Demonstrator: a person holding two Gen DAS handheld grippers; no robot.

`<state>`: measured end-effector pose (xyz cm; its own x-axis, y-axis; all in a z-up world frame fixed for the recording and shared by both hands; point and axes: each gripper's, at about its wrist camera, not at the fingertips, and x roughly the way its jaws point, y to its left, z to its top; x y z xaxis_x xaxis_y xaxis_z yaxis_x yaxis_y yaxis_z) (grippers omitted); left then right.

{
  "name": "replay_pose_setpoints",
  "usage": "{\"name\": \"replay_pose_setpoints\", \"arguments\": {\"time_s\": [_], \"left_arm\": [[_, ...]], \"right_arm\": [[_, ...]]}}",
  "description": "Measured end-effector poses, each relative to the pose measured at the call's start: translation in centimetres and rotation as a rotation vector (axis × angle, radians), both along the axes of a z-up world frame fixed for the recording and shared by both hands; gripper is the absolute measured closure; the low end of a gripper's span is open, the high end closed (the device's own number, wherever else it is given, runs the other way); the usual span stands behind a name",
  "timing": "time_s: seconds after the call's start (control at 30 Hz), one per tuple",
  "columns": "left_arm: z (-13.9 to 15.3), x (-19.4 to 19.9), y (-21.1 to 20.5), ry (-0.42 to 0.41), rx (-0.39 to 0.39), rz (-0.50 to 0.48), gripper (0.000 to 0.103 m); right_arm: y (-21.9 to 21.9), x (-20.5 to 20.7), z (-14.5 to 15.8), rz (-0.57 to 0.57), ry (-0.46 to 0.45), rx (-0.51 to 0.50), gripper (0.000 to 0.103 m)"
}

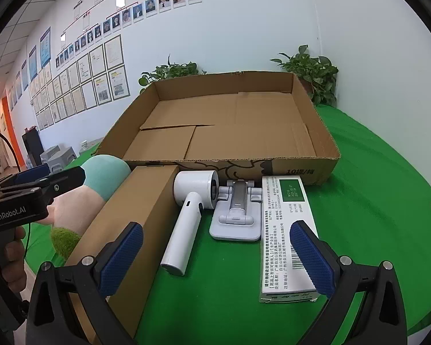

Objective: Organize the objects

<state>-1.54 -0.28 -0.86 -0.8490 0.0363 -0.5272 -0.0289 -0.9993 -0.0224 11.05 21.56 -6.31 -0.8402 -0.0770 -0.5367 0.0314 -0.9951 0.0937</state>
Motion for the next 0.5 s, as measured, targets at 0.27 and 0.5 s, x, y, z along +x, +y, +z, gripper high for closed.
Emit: {"name": "replay_pose_setpoints", "arguments": {"time_s": [0.27, 0.5], "left_arm": [[0.1, -0.1, -0.6, -0.018, 0.015, -0.009, 0.001], [-0.5, -0.2, -2.1, -0.048, 0.01, -0.011, 0.001]], "right_arm": [[-0.4, -0.1, 0.3, 0.018, 0.007, 0.01, 0.0], [-0.6, 0.2, 1.6, 0.103, 0.034, -0.03, 0.0]]}}
